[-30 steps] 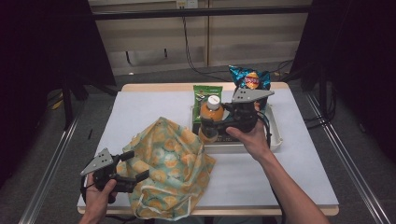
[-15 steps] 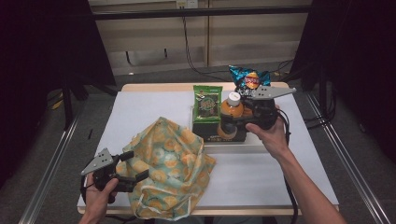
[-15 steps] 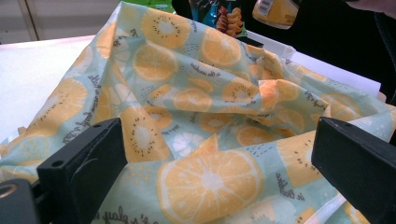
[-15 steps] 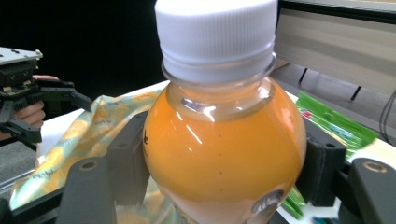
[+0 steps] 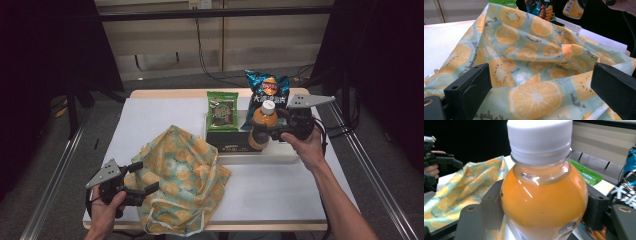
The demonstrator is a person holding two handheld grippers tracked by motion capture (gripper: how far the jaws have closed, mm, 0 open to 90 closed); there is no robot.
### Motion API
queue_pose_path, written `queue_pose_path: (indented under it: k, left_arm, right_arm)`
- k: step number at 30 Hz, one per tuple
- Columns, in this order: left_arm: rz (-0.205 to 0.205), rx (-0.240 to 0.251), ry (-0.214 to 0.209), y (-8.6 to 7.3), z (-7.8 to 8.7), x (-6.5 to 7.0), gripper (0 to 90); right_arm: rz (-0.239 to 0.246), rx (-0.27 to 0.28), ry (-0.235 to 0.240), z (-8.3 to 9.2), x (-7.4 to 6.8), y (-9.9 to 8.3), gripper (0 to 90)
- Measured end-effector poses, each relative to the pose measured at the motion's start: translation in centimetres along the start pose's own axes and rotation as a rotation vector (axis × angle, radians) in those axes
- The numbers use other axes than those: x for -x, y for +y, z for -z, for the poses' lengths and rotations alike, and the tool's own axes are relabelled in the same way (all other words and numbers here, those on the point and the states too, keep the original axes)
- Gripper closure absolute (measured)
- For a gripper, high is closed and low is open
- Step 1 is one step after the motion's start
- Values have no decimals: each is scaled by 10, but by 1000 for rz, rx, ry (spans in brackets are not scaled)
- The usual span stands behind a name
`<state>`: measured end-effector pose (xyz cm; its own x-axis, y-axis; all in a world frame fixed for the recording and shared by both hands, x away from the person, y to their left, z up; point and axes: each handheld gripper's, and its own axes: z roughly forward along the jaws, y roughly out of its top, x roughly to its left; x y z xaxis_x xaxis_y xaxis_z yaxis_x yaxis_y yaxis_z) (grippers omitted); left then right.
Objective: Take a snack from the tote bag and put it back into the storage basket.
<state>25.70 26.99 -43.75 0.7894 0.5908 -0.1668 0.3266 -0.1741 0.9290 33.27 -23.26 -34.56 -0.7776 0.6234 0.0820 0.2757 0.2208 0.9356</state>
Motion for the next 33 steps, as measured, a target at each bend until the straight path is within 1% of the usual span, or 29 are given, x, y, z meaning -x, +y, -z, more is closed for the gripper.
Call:
queue_pose_path:
  k: [3, 4, 5, 6, 7, 9, 11, 14, 15, 16, 20, 21, 25, 27, 28, 29, 33]
  left_arm:
    - [-4, 1, 3, 1, 0, 1, 28]
    - [-2, 2, 4, 0, 0, 1, 28]
    - [-5, -1, 2, 0, 0, 0, 28]
    - [4, 3, 3, 0, -1, 0, 28]
    - [-2, -2, 7, 0, 0, -1, 28]
    - [4, -5, 9, 0, 0, -1, 28]
    - [0, -3, 3, 0, -1, -1, 29]
    - [-8, -10, 1, 0, -1, 0, 29]
    - [-7, -5, -8, 0, -1, 0, 29]
    - [-11, -12, 2, 0, -1, 0, 29]
    - [-8, -10, 1, 0, -1, 0, 29]
    - [-3, -11, 11, 0, -1, 0, 29]
    - [-2, -9, 5, -1, -2, 0, 29]
    - [-7, -13, 10, 0, -1, -1, 29]
    - [-6, -11, 5, -1, -2, -1, 29]
    - [-9, -17, 13, -1, -2, -1, 29]
    - [-4, -15, 13, -1, -2, 0, 29]
  right_arm:
    - [13, -17, -9, 3, 5, -3, 308]
    - [13, -21, -3, 4, 6, -4, 308]
    - [10, -21, -11, 5, 8, -5, 308]
    - [10, -21, -13, 6, 9, -6, 308]
    - [8, -23, -10, 7, 11, -7, 308]
    - [-22, -17, -28, 11, 14, -11, 308]
    - [-35, -3, -37, 14, 18, -16, 308]
    - [-55, 4, -53, 18, 25, -24, 308]
    - [-59, 0, -61, 19, 26, -26, 308]
    - [-60, -5, -67, 19, 28, -28, 308]
    - [-66, -27, -83, 20, 35, -34, 308]
    - [-73, -30, -89, 21, 37, -36, 308]
    - [-84, -35, -113, 22, 48, -40, 308]
    - [-93, -40, -118, 22, 53, -43, 308]
    - [-96, -43, -122, 22, 55, -45, 308]
    - [-103, -48, -126, 21, 57, -47, 308]
    - [-100, -81, -136, 15, 63, -53, 308]
